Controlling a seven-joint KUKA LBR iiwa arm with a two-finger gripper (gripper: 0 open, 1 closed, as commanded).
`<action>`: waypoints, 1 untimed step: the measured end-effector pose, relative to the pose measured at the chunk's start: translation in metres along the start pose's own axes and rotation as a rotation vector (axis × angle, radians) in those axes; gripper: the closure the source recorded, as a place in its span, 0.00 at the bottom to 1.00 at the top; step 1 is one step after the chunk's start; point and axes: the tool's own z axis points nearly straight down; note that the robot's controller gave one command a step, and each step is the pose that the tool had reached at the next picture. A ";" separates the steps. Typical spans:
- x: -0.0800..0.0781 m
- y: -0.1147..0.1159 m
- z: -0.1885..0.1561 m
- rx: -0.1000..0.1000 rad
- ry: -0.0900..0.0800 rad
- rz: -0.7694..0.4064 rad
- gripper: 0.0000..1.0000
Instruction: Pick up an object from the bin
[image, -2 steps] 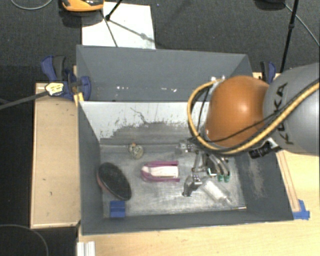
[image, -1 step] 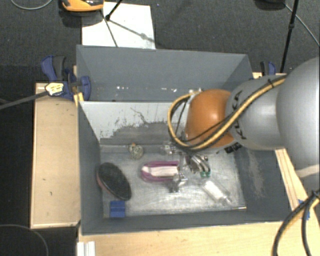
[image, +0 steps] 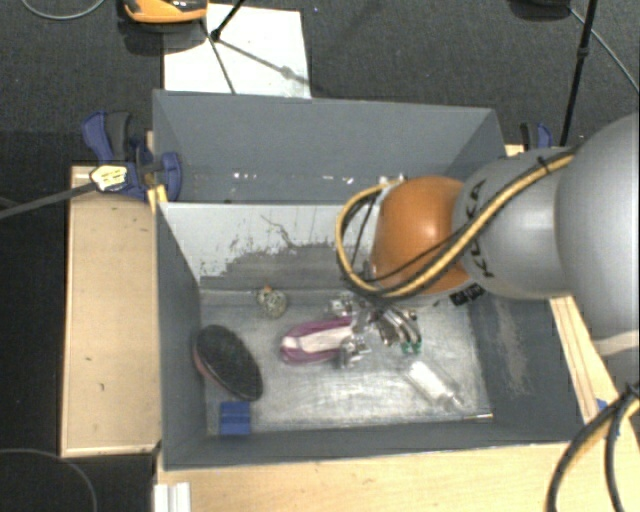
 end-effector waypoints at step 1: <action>0.003 -0.003 -0.161 0.002 -0.009 -0.098 1.00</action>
Offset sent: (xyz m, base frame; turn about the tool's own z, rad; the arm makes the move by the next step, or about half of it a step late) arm -0.0046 -0.0031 0.1562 -0.0997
